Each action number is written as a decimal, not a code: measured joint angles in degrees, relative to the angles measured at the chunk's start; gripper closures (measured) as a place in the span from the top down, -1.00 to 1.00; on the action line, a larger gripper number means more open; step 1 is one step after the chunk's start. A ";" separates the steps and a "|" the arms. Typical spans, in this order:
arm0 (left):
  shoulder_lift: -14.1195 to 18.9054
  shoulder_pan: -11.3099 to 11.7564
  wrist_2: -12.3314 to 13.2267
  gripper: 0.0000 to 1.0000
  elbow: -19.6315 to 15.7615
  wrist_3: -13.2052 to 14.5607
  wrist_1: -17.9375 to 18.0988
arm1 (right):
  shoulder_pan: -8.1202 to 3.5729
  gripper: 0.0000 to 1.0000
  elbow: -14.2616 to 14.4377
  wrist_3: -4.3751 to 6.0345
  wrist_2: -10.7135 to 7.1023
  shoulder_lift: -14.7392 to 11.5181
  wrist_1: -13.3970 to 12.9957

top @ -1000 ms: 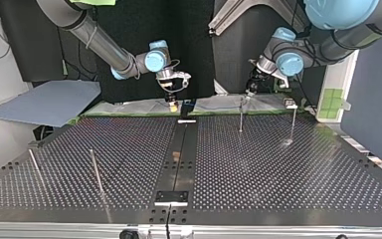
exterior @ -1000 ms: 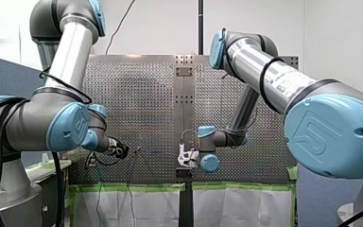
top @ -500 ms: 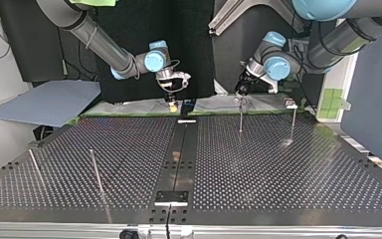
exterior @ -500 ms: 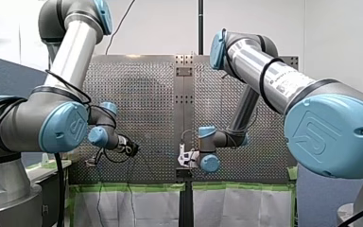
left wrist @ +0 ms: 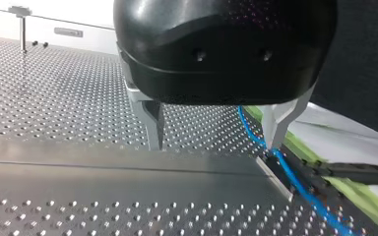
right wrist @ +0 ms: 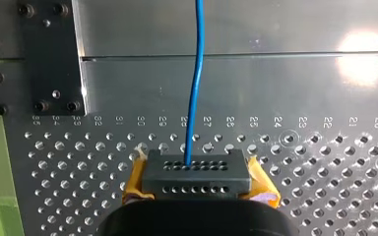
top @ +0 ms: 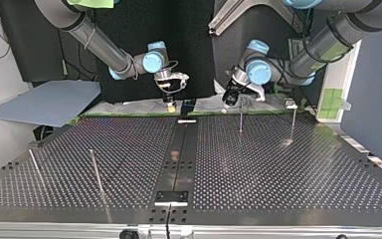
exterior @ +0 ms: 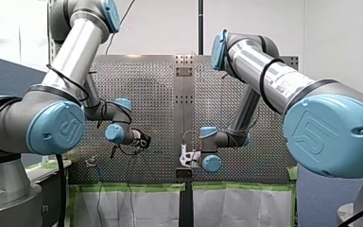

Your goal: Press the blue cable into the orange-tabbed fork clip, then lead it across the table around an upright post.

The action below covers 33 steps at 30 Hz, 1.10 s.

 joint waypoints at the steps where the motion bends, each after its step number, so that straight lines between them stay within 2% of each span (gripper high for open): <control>1: -0.21 -0.55 -0.54 0.96 0.03 -0.35 0.11 | -0.05 -1.00 0.00 0.00 0.00 0.01 0.00; 9: -2.27 -4.93 -4.93 0.96 0.08 -1.38 1.10 | -0.74 -1.00 -0.40 0.00 -0.29 0.03 0.14; 14: -4.08 -7.42 -7.91 0.96 0.41 -1.82 3.10 | -0.78 -1.00 -0.44 -0.06 -0.35 0.05 0.21; 19: -6.03 -8.16 -10.63 0.96 1.75 -2.47 4.44 | -0.73 -1.00 -0.45 -0.19 -0.35 0.08 0.28; 26: -7.52 -8.36 -14.85 0.96 4.17 -4.93 5.88 | -0.70 -1.00 -0.46 -0.30 -0.35 0.11 0.29; 33: -9.05 -8.13 -18.76 0.96 5.44 -5.26 6.31 | -0.62 -1.00 -0.45 -0.38 -0.35 0.16 0.37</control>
